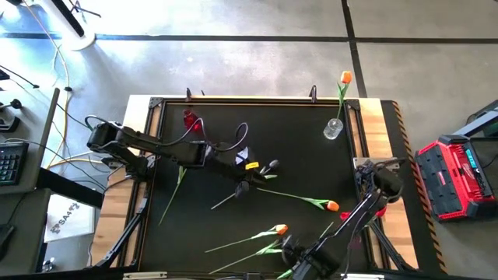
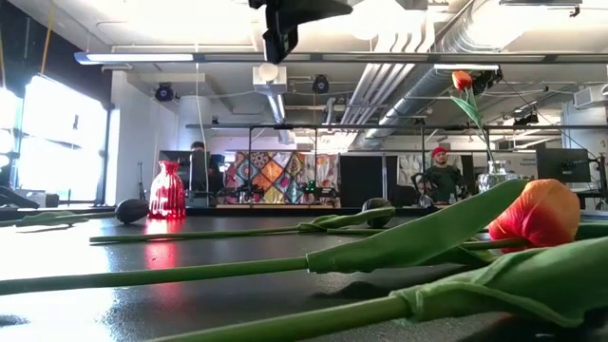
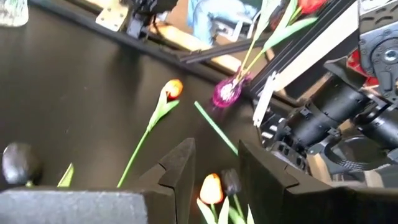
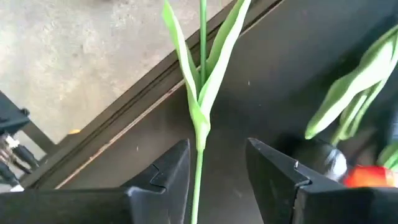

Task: Sort flowers into vase by color
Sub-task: Put the red tulip into the purple vase

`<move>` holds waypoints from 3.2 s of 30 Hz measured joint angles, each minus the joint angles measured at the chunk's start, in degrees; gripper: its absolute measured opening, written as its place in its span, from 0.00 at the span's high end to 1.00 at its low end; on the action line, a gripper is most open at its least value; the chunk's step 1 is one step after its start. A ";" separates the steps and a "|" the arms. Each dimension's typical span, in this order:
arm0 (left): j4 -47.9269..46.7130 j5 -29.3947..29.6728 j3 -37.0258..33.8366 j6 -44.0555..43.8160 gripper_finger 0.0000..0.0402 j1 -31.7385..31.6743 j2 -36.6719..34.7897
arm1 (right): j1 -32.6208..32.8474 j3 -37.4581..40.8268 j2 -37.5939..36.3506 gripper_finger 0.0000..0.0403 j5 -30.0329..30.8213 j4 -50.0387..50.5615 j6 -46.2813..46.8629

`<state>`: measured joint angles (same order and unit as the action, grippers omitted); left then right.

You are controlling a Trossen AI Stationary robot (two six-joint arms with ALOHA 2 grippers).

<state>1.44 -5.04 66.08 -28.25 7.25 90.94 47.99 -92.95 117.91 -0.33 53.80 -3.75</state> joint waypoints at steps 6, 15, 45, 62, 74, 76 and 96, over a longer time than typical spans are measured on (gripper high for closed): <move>-3.80 -1.54 0.00 1.60 0.73 -0.02 0.00 | -0.49 0.00 3.67 0.64 -2.38 0.20 3.90; -6.91 -3.41 0.00 4.66 0.73 -0.13 0.00 | -0.44 -0.28 7.33 0.65 -2.87 -0.23 9.67; -8.08 -6.47 -0.02 7.16 0.73 -6.24 -3.93 | -4.40 0.07 -12.20 1.00 23.08 -0.22 31.21; -12.33 -6.19 -0.02 8.90 0.73 -8.04 -5.81 | 4.05 0.00 -30.93 1.00 44.20 -18.73 36.17; -11.85 -1.87 -0.02 5.98 0.73 -8.04 -5.81 | 21.64 0.02 -30.98 1.00 62.90 -6.73 44.22; -11.84 -1.43 -0.02 5.46 0.73 -8.04 -5.81 | 23.99 0.02 -30.98 1.00 63.96 -2.61 46.14; -0.67 4.28 -0.02 0.28 0.73 -6.38 -3.98 | 32.09 0.07 -31.55 1.00 60.08 24.26 72.64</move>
<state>0.77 -0.75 66.06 -27.97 0.86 86.95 80.08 -92.88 86.36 59.75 78.06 68.89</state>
